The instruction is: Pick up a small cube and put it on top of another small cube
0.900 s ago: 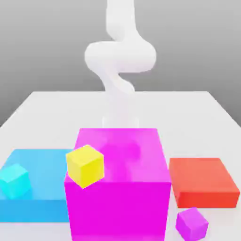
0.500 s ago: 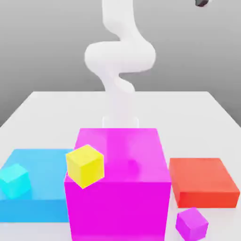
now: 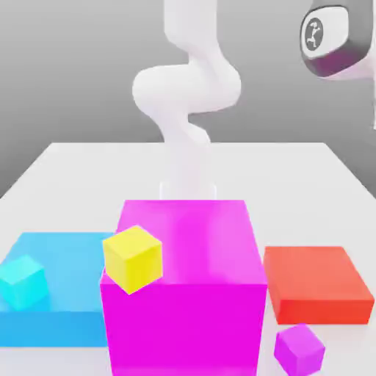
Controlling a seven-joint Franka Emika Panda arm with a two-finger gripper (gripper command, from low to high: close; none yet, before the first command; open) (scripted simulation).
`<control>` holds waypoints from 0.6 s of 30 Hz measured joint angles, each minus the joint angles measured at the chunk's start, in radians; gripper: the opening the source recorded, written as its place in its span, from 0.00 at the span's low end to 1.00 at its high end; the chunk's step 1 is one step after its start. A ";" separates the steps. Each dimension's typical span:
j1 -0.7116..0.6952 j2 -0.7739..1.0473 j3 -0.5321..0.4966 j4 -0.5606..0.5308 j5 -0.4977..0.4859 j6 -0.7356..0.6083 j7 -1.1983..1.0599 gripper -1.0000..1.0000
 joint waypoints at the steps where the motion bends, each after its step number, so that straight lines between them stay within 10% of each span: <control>1: 0.008 0.052 0.011 0.012 -0.009 0.008 -0.038 0.50; 10: 0.075 0.441 0.052 0.113 -0.106 0.119 -0.214 0.50; 11: 0.080 0.472 0.047 0.120 -0.112 0.140 -0.212 0.00; 18: 0.081 0.476 0.047 0.122 -0.111 0.140 -0.214 0.00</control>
